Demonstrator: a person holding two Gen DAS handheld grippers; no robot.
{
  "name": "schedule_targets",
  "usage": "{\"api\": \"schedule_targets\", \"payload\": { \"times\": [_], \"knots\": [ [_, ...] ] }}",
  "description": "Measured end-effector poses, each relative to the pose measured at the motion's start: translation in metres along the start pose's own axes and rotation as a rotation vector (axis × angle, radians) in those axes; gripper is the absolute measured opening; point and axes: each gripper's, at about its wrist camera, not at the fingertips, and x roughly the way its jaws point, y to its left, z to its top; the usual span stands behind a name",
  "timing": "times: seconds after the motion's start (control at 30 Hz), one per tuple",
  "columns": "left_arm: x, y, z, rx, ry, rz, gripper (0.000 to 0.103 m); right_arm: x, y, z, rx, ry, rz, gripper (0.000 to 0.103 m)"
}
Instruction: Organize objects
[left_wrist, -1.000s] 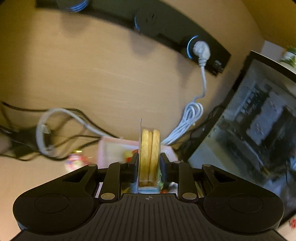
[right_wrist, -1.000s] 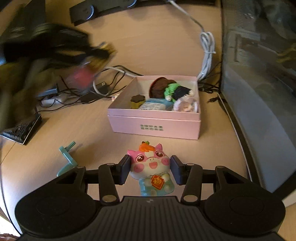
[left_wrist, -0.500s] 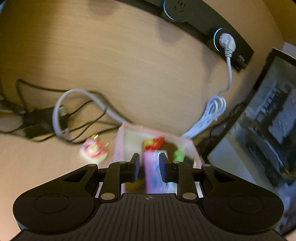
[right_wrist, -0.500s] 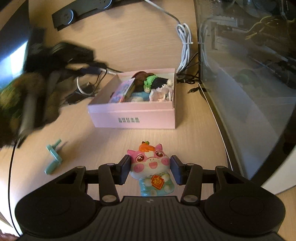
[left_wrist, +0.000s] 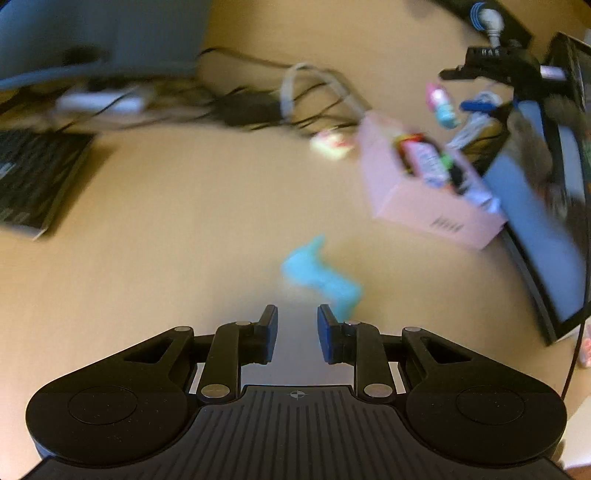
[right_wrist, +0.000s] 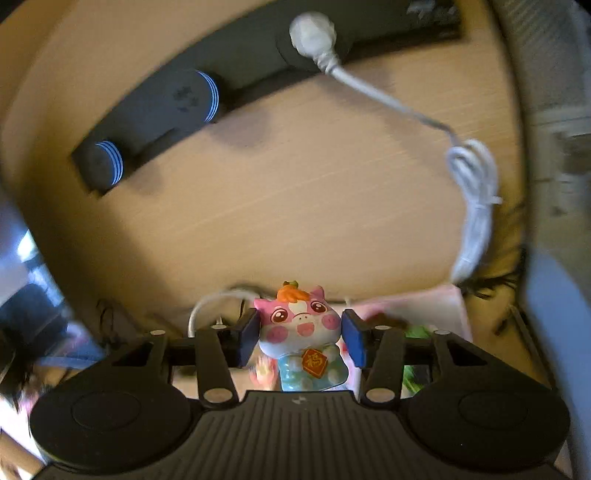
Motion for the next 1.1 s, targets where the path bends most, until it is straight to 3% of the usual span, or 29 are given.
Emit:
{"api": "schedule_targets", "payload": {
  "times": [0.17, 0.33, 0.4, 0.47, 0.57, 0.6, 0.7, 0.93, 1.1],
  "knots": [
    [-0.018, 0.047, -0.017, -0.147, -0.009, 0.035, 0.026, 0.03, 0.035, 0.008, -0.095, 0.015, -0.049, 0.056],
    [-0.035, 0.076, -0.026, -0.188, -0.024, 0.028, 0.026, 0.097, 0.094, -0.026, -0.224, 0.234, -0.053, 0.056],
    [-0.044, 0.087, -0.028, -0.191, -0.036, 0.029, 0.026, 0.131, 0.121, -0.051, -0.337, 0.286, -0.151, 0.056],
    [-0.051, 0.095, -0.028, -0.185, -0.053, 0.05, 0.026, 0.162, 0.142, -0.07, -0.472, 0.284, -0.276, 0.054],
    [-0.064, 0.109, -0.031, -0.182, -0.078, 0.092, 0.026, 0.197, 0.151, -0.08, -0.534, 0.3, -0.401, 0.047],
    [-0.067, 0.113, -0.031, -0.181, -0.085, 0.11, 0.026, 0.204, 0.152, -0.081, -0.535, 0.3, -0.418, 0.047],
    [-0.07, 0.124, -0.033, -0.191, -0.094, 0.109, 0.026, 0.213, 0.154, -0.089, -0.553, 0.332, -0.441, 0.031],
    [-0.06, 0.119, -0.017, -0.152, -0.092, 0.033, 0.026, 0.169, 0.158, -0.122, -0.533, 0.341, -0.327, 0.031],
    [-0.041, 0.094, -0.005, -0.093, -0.075, -0.013, 0.026, 0.098, 0.164, -0.169, -0.56, 0.379, -0.075, 0.031]
  ]
}}
